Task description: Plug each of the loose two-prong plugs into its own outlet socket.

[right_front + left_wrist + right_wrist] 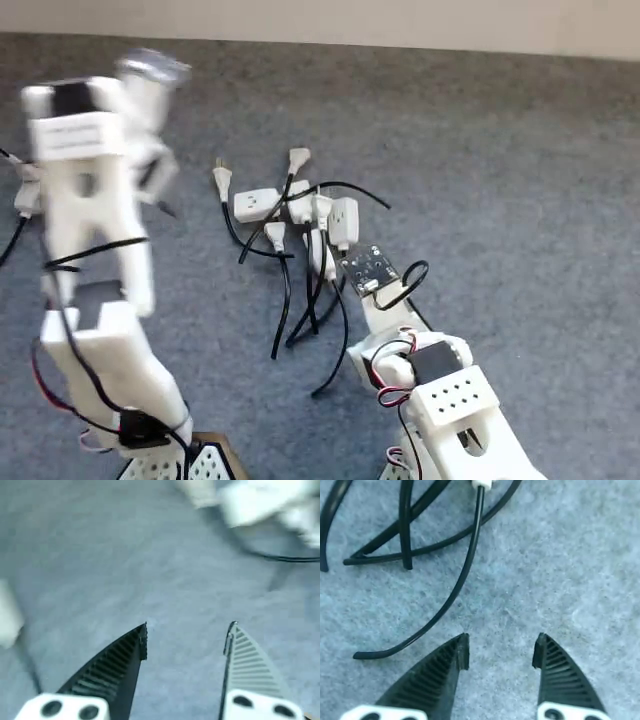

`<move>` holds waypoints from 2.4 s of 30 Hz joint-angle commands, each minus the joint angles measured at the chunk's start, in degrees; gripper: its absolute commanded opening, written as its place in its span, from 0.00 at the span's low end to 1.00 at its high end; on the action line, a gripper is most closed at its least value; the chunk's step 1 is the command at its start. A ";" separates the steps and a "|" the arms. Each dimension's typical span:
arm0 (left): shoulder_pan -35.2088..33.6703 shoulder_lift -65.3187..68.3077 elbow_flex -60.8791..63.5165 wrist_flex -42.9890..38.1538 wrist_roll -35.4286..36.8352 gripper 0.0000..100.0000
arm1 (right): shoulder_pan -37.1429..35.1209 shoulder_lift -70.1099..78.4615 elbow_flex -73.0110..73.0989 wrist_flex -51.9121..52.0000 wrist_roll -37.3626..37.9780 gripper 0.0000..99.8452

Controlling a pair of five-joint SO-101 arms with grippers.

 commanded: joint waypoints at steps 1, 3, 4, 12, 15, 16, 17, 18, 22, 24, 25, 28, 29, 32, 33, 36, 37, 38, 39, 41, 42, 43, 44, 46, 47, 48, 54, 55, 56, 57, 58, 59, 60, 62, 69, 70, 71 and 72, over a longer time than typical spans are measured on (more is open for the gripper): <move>10.77 -5.49 11.38 -11.25 0.62 0.25 | 0.57 -1.10 -0.48 -0.84 0.18 0.21; 11.91 -4.09 13.76 -16.97 0.62 0.25 | 0.57 -1.10 -0.48 -0.84 0.18 0.21; 12.00 -2.95 14.64 -19.87 0.62 0.25 | 0.57 -1.10 -0.48 -0.84 0.18 0.21; 12.00 10.15 15.08 -34.64 0.44 0.25 | 0.40 -1.10 -0.48 -0.84 0.18 0.21; 12.62 13.14 15.08 -38.42 0.44 0.25 | 0.40 -1.10 -0.48 -0.84 0.18 0.21; 12.97 13.76 14.99 -39.30 0.44 0.25 | 0.40 -1.10 -0.40 -0.84 0.18 0.21; 13.14 13.85 14.46 -39.74 0.44 0.25 | 0.40 -1.10 -0.40 -0.84 0.18 0.21; 13.23 14.02 13.32 -39.74 0.44 0.25 | 0.40 -1.10 -0.40 -0.84 0.18 0.21; 12.44 14.37 6.55 -39.47 0.70 0.25 | 0.40 -1.10 -0.40 -0.84 0.18 0.21; 11.65 14.37 3.74 -39.12 0.70 0.25 | 0.40 -1.10 -0.40 -0.84 0.18 0.21; 11.38 14.37 2.77 -39.12 0.70 0.25 | 0.40 -1.10 -0.40 -0.84 0.18 0.21; 10.59 14.37 0.40 -39.38 0.79 0.25 | 0.40 -1.10 -0.40 -0.84 0.18 0.21; 10.15 14.37 -0.57 -39.38 0.79 0.25 | 0.40 -1.10 -0.40 -0.84 0.18 0.21; 9.80 14.37 -3.03 -39.47 2.73 0.25 | 0.40 -1.10 -0.40 -0.84 0.18 0.21; 9.80 14.37 -3.47 -39.21 3.43 0.25 | 0.31 -1.10 -0.40 -0.84 0.18 0.21; 10.77 14.46 -3.56 -39.12 5.80 0.25 | 0.31 -1.10 -0.40 -0.84 0.18 0.21; 11.21 14.46 -3.56 -39.12 7.56 0.25 | 0.31 -1.10 -0.40 -0.84 0.18 0.21; 11.38 14.46 -3.56 -39.38 9.32 0.25 | 0.31 -1.10 -0.40 -0.84 0.18 0.21; 11.74 14.46 -3.56 -39.47 11.08 0.25 | 0.31 -1.10 -0.40 -0.84 0.18 0.21; 13.05 15.60 -3.56 -39.21 12.75 0.25 | 0.31 -1.10 -0.40 -0.84 0.18 0.21; 13.58 17.10 -3.56 -39.03 12.57 0.25 | 0.31 -1.10 -0.40 -0.84 0.18 0.21; 13.76 19.12 -3.65 -38.51 12.57 0.25 | 0.31 -1.10 -0.40 -0.84 0.18 0.21; 13.58 21.32 -3.82 -38.24 12.48 0.25 | 0.31 -1.10 -0.40 -0.84 0.18 0.21; 12.44 25.54 -3.91 -38.24 12.40 0.25 | 0.31 -1.10 -0.40 -0.84 0.18 0.21; 11.74 27.38 -3.91 -37.98 12.40 0.25 | 0.31 -1.10 -0.40 -0.84 0.18 0.21; 11.03 29.05 -3.82 -37.80 11.96 0.25 | 0.31 -1.10 -0.40 -0.84 0.18 0.21; 5.93 30.55 -3.82 -28.13 7.82 0.23 | 0.31 -1.10 -0.40 -0.84 0.18 0.21; 5.23 29.32 -3.82 -26.64 6.77 0.22 | 0.31 -1.10 -0.48 -0.84 0.18 0.21; 4.70 28.00 -3.82 -24.79 4.66 0.21 | 0.31 -1.10 -0.48 -0.84 0.18 0.21; 4.53 26.51 -3.82 -22.42 2.64 0.20 | 0.31 -1.10 -0.48 -0.84 0.18 0.21; 4.53 25.36 -3.82 -19.52 1.05 0.20 | 0.31 -1.10 -0.48 -0.84 0.18 0.21; 4.70 24.22 -3.82 -16.09 -0.44 0.20 | 0.31 -1.10 -0.48 -0.84 0.18 0.21; 4.88 23.16 -3.82 -12.31 -1.85 0.20 | 0.31 -1.10 -0.48 -0.84 0.18 0.21; 5.32 21.58 -3.82 -5.80 -3.43 0.20 | 0.31 -1.10 -0.48 -0.84 0.18 0.21; 3.82 13.67 -7.87 -8.26 -2.11 0.20 | 0.31 -1.10 -0.48 -0.84 0.18 0.21; 4.00 12.97 -9.36 -9.85 -0.53 0.20 | 0.31 -1.10 -0.48 -0.84 0.18 0.21; 4.62 12.79 -11.03 -11.69 1.32 0.20 | 0.31 -1.10 -0.48 -0.84 0.18 0.21; 5.49 12.97 -12.70 -13.54 2.81 0.20 | 0.31 -1.10 -0.48 -0.84 0.18 0.21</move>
